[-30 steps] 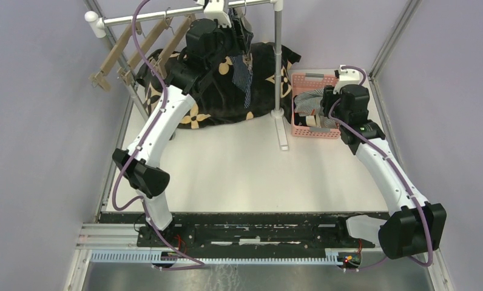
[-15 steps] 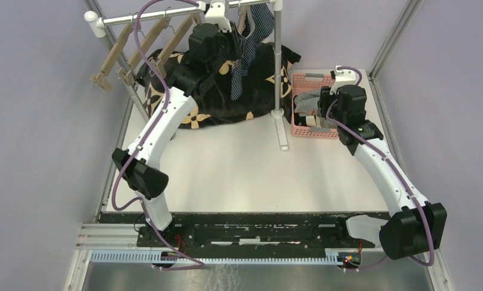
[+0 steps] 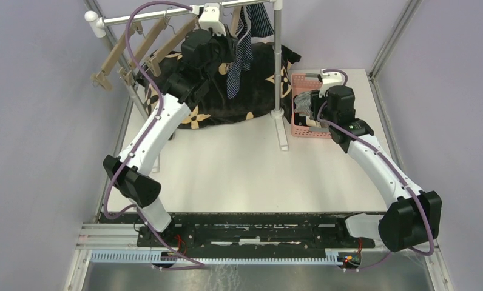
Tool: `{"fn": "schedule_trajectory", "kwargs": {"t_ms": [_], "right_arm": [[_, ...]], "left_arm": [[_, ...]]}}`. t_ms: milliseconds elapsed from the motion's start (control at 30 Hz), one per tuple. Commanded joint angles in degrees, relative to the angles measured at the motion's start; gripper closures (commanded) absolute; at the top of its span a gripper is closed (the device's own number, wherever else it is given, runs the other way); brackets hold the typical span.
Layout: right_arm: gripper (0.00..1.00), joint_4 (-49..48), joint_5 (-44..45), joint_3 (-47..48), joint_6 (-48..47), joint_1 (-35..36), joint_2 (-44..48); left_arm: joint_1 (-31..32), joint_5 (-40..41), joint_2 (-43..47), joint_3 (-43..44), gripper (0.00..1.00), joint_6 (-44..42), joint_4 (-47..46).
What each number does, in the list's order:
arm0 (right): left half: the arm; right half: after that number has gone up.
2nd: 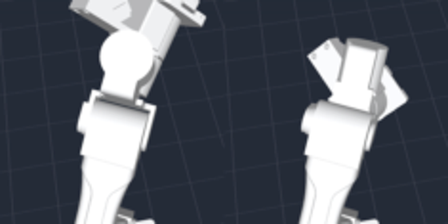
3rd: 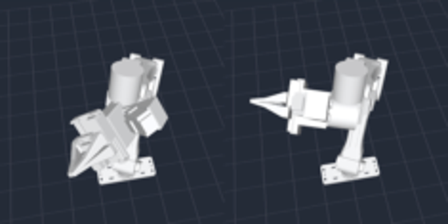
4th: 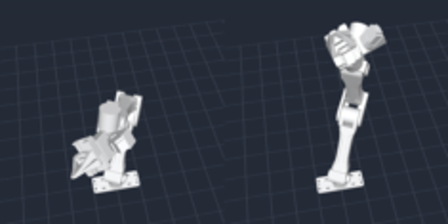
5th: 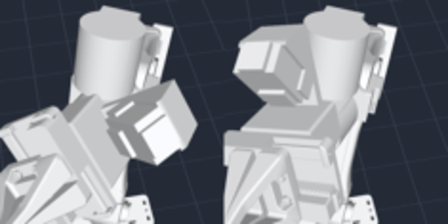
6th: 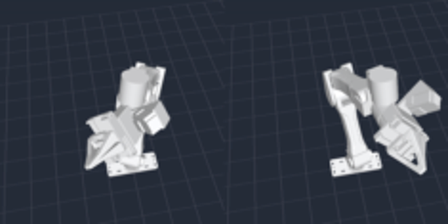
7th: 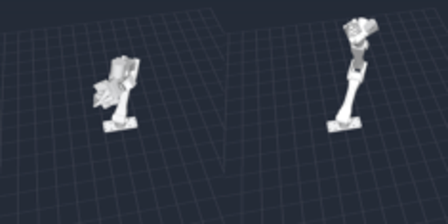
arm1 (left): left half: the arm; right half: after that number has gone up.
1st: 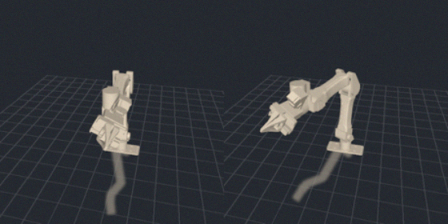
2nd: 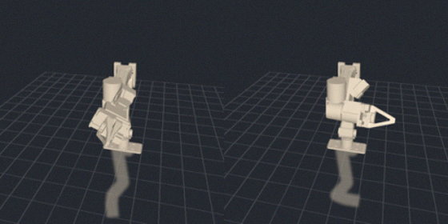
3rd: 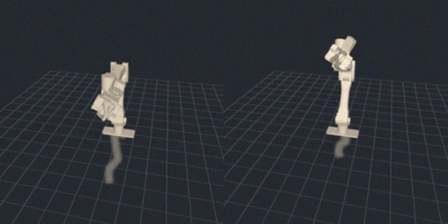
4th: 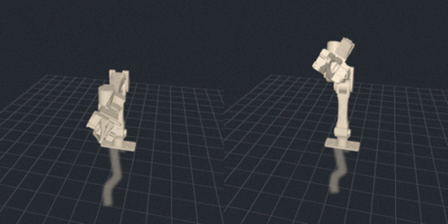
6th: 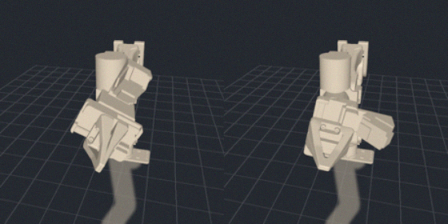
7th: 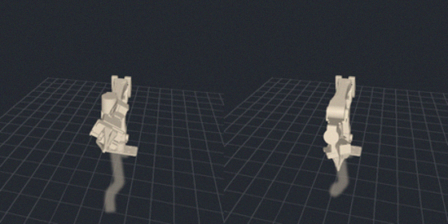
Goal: Remove the underwear clipped to the hanger
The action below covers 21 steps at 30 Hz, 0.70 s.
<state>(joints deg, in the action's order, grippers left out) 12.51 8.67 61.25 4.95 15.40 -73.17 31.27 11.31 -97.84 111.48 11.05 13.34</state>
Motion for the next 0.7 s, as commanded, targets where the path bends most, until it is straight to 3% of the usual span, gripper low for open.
{"fn": "schedule_trajectory", "kwargs": {"t_ms": [0,267,667], "right_arm": [[0.53,-1.7,1.4,2.7,-1.3,0.7,-0.7],[0.53,-1.3,2.0,2.9,-1.6,1.5,-0.7],[0.46,-1.2,5.8,3.0,-1.8,1.7,1.6]], "left_arm": [[0.2,1.7,5.6,-0.5,0.97,-3.9,-9.2],[0.3,1.9,8.8,-1.2,0.97,-4.3,-6.1],[0.2,0.8,17.8,-12.3,0.97,-5.0,2.0]]}}
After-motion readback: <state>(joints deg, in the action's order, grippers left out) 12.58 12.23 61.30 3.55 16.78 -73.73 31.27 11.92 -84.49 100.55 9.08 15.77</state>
